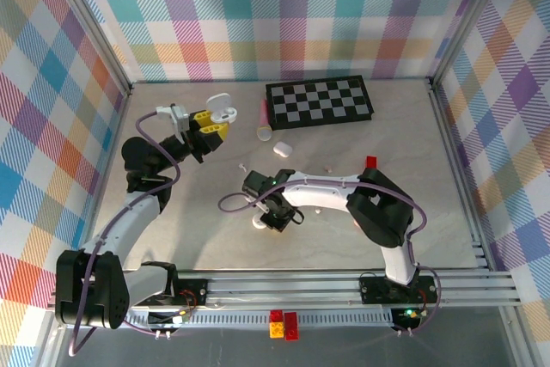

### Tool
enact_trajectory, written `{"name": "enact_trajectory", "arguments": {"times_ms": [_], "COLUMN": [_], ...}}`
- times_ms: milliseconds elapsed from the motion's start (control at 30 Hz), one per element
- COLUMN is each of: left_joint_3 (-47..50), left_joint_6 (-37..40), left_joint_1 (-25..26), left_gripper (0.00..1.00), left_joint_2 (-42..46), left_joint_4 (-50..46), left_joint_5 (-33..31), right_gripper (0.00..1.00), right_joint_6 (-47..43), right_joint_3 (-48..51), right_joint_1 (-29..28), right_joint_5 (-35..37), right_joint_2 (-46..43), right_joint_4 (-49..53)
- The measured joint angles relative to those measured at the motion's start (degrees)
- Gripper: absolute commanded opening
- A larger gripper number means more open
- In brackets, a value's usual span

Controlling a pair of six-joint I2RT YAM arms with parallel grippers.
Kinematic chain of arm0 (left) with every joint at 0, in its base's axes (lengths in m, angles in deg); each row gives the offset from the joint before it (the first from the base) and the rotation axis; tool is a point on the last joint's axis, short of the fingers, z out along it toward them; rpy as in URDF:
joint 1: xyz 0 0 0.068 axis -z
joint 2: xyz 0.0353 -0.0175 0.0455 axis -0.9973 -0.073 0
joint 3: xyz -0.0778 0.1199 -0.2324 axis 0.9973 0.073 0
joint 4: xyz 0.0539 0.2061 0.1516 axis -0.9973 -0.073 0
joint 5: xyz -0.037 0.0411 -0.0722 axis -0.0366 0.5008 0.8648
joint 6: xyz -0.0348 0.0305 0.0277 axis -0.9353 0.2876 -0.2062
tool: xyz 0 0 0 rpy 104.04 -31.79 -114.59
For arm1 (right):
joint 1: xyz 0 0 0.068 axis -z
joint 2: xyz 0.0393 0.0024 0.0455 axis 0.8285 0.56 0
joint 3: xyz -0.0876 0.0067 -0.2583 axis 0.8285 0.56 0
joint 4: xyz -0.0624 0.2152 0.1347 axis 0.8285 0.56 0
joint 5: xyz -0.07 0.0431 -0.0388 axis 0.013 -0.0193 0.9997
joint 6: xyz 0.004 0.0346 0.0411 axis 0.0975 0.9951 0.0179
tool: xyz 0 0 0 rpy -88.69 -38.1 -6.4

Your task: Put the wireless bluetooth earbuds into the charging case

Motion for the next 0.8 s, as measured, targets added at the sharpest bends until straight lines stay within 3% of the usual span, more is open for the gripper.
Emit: {"name": "enact_trajectory", "arguments": {"times_ms": [467, 800], "left_joint_3": [0.00, 0.00], "left_joint_6": [2.93, 2.93], "left_joint_1": [0.00, 0.00], "left_gripper": [0.33, 0.33], "left_joint_2": [2.67, 2.69], "left_joint_4": [-4.07, -4.07], "left_joint_5": [-0.04, -0.07], "right_gripper": [0.21, 0.35], "right_joint_6": [-0.63, -3.50], "right_joint_3": [-0.09, -5.35], "right_joint_1": [15.85, 16.96], "right_joint_5": [0.76, 2.82], "right_joint_2": [0.13, 3.45], "right_joint_4": [-2.43, 2.54]}}
